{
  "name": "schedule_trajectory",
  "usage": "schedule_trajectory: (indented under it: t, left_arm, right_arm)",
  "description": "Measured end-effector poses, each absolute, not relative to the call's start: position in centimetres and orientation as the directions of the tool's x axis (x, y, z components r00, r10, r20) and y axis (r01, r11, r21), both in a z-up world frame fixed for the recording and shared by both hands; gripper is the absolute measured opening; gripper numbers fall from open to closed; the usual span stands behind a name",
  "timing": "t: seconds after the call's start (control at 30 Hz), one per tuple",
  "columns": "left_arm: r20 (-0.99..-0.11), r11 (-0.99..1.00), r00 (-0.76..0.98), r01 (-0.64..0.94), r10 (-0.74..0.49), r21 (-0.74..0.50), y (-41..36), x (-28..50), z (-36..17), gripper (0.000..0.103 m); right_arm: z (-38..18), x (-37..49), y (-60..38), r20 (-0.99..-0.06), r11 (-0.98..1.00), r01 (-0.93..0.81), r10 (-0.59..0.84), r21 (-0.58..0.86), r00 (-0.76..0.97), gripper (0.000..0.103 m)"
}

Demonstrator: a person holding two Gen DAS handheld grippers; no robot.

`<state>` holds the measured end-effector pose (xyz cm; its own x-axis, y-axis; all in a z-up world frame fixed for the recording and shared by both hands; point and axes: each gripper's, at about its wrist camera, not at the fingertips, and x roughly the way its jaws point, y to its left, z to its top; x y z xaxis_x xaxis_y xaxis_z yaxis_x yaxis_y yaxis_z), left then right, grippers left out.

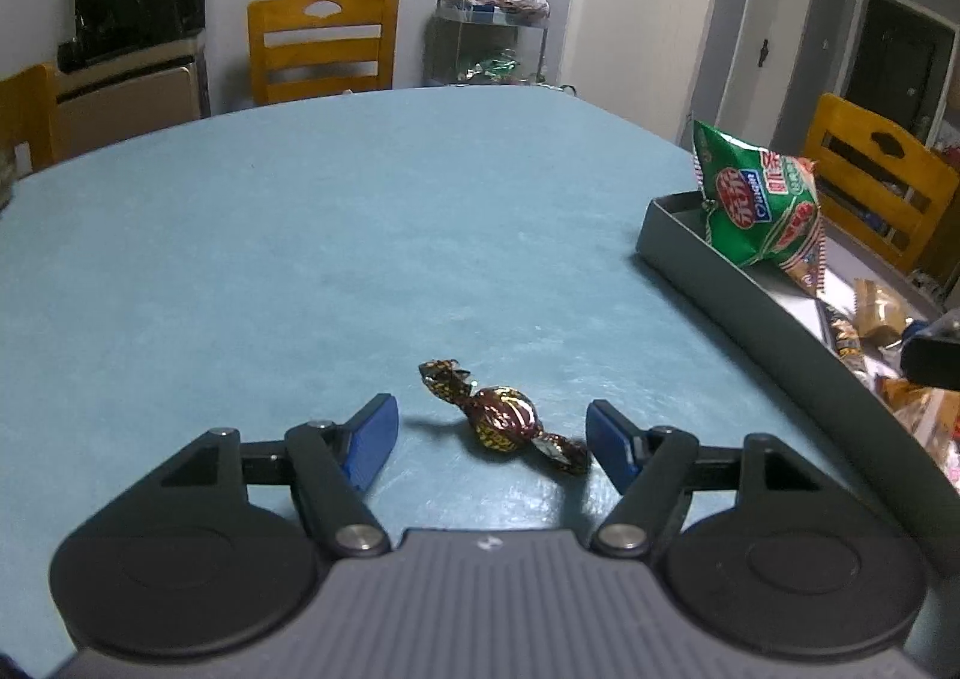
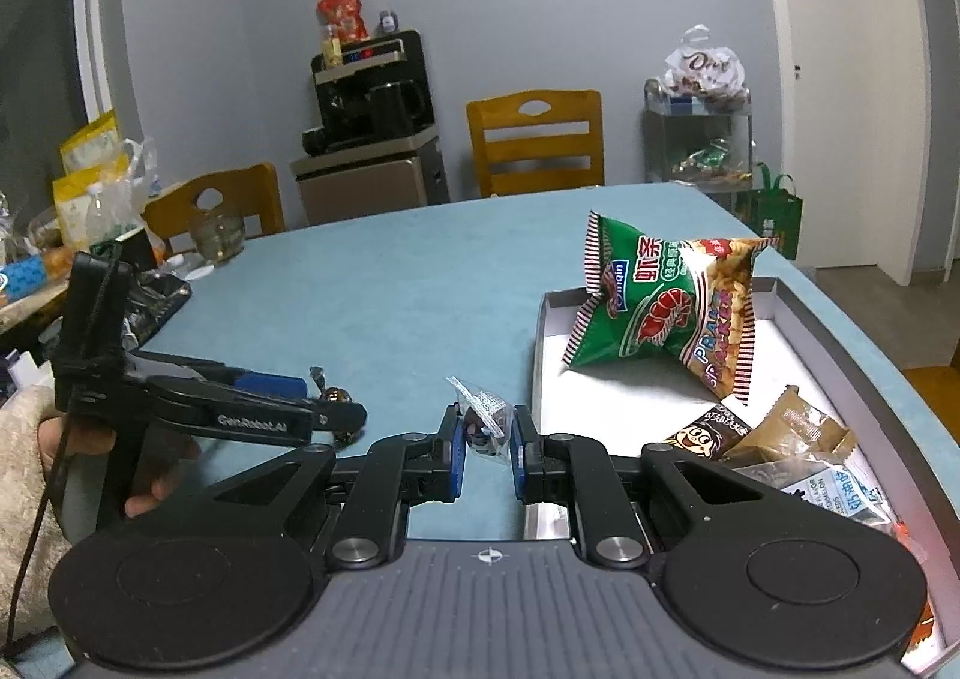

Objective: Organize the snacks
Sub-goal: 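Carry both wrapped candies over the grey box with both grippers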

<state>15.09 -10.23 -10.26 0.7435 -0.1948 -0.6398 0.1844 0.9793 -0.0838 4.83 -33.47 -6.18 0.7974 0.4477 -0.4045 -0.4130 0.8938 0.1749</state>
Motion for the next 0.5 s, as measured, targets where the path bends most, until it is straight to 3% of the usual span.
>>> schedule_trajectory:
  t: [0.1, 0.17, 0.5]
  left_arm:
    - [-0.635, 0.985, 0.757, 0.170, -0.155, -0.038, -10.9, 15.1, -10.3, 0.048]
    - [-0.628, 0.987, 0.765, 0.162, -0.141, -0.025, -11.0, 15.4, -10.3, 0.021]
    - [-0.588, 0.981, 0.791, 0.192, -0.171, -0.026, -12.6, 16.0, -7.8, 0.020]
  right_arm:
    - [-6.3, 5.0, -33.8, -0.400, 0.888, -0.420, 0.459, 0.186, 0.793, 0.017]
    - [-6.5, 5.1, -34.1, -0.399, 0.887, -0.421, 0.461, 0.190, 0.792, 0.017]
    - [-6.3, 5.5, -35.9, -0.371, 0.894, -0.404, 0.447, 0.191, 0.814, 0.017]
